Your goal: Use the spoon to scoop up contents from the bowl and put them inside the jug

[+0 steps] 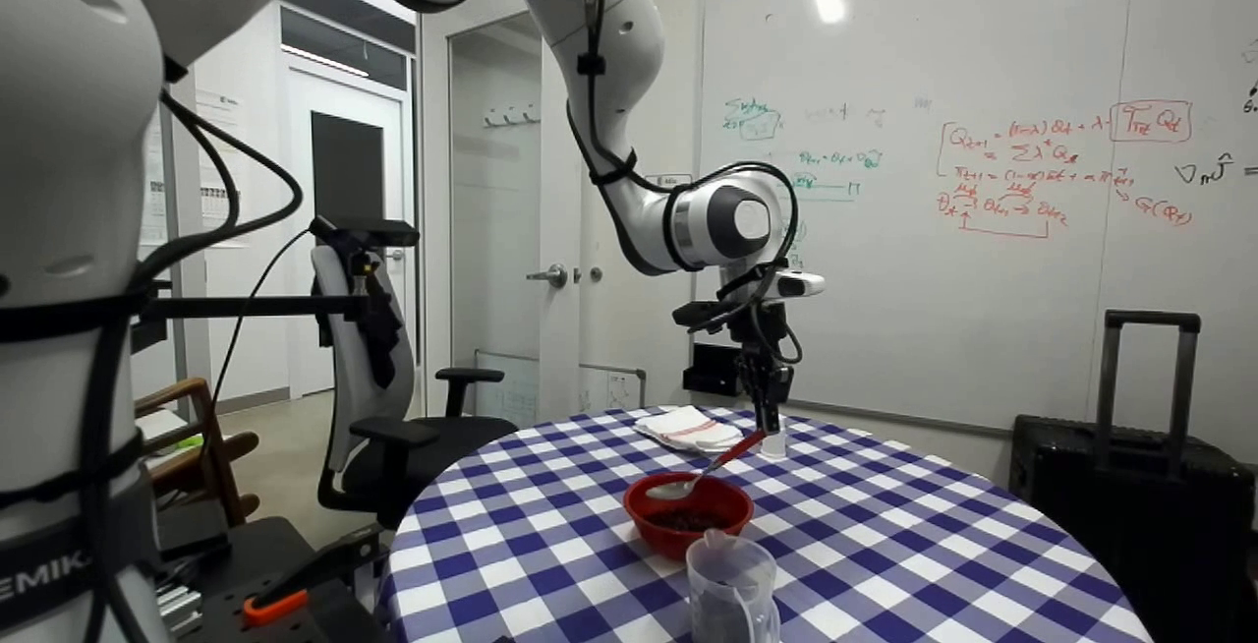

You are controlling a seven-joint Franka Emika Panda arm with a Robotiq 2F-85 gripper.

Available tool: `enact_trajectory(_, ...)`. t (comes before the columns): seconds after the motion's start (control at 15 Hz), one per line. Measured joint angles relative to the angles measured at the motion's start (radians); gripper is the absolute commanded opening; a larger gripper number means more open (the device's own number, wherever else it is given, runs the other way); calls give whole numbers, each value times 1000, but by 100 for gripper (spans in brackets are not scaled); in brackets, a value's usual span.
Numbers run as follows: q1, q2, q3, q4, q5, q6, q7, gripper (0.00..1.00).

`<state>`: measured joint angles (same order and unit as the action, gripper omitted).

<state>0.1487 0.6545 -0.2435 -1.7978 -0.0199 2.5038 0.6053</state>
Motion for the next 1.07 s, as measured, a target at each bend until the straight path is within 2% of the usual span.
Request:
enact_trajectory(0.2,81,-57,-74,-125,-85,90,170,5)
enact_trajectory(0.47,161,-86,-165,-203,-227,110,375,5)
enact_trajectory(0.8,201,-101,-223,-227,-396,104,574,5)
enact_trajectory(1.07,210,-107,-230,-228,-502,67,697,5)
